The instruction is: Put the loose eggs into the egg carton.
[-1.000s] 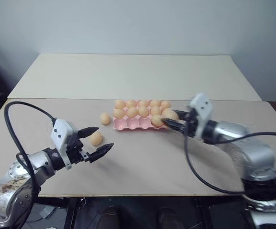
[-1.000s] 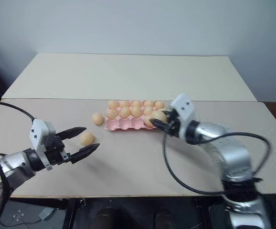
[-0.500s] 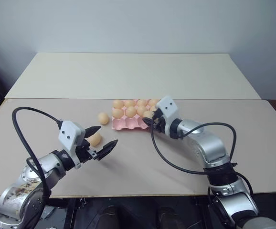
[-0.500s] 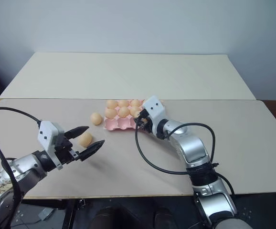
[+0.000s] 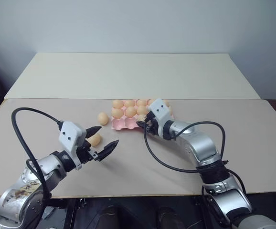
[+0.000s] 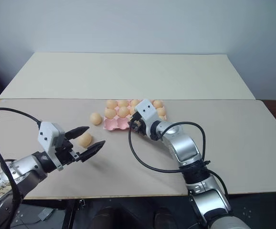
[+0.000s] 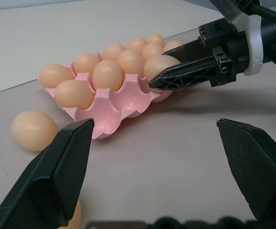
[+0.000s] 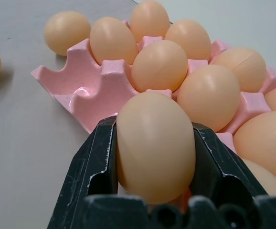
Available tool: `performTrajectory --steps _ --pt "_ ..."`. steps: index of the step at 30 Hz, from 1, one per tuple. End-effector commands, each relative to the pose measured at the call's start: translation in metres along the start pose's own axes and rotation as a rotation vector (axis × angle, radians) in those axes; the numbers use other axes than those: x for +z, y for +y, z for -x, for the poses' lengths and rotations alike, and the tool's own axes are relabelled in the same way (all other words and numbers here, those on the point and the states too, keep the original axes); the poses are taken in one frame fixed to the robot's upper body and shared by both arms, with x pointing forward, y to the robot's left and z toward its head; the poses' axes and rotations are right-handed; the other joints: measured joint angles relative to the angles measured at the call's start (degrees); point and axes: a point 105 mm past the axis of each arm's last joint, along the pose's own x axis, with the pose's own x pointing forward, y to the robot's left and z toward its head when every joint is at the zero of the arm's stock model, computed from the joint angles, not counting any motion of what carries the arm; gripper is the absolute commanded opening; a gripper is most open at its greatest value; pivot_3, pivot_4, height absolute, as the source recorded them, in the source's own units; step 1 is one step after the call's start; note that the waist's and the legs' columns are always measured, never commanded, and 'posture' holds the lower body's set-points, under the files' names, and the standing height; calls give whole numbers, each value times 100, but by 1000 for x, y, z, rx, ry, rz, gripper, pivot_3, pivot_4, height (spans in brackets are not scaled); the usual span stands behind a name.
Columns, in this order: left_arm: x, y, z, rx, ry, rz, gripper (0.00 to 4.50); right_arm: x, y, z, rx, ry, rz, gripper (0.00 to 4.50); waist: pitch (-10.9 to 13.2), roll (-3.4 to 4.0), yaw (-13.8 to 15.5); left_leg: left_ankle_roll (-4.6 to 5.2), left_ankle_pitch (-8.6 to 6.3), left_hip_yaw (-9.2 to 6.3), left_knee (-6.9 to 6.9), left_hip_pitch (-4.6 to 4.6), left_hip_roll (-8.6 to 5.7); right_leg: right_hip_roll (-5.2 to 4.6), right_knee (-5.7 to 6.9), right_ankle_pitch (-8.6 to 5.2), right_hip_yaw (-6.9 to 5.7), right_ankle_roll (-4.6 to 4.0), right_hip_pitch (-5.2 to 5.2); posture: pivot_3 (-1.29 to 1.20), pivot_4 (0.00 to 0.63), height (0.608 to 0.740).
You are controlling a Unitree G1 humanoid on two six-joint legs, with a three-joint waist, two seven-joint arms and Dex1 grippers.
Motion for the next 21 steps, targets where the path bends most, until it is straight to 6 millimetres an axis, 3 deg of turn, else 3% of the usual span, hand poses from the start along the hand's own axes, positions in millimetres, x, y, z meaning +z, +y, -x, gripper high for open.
performTrajectory --steps 1,6,7,13,21 --pt "11 -4 2 -7 -38 -25 4500 14 -6 3 -27 -37 11 2669 0 0 0 0 0 0 0 0 0 0 0 0 0 0 0 0 150 740" --pt "11 -2 2 -3 -37 -27 4500 16 -8 5 -34 -42 6 4349 0 0 0 1 0 0 0 0 0 0 1 0 0 0 0 0 150 740" --pt "11 -1 2 2 -38 -28 4500 18 -9 7 -33 -50 8 4466 0 0 1 1 0 0 0 0 0 0 0 0 0 0 0 0 150 740" --pt "11 3 5 14 -35 -25 4500 30 -13 21 -35 -86 16 4466 0 0 2 3 -2 0 0 -1 0 0 0 0 0 0 -1 0 150 740" --pt "10 11 12 43 -19 -30 4500 54 -2 60 69 -186 90 4466 0 0 2 13 -8 0 -3 1 1 0 0 0 0 0 -1 0 150 740"
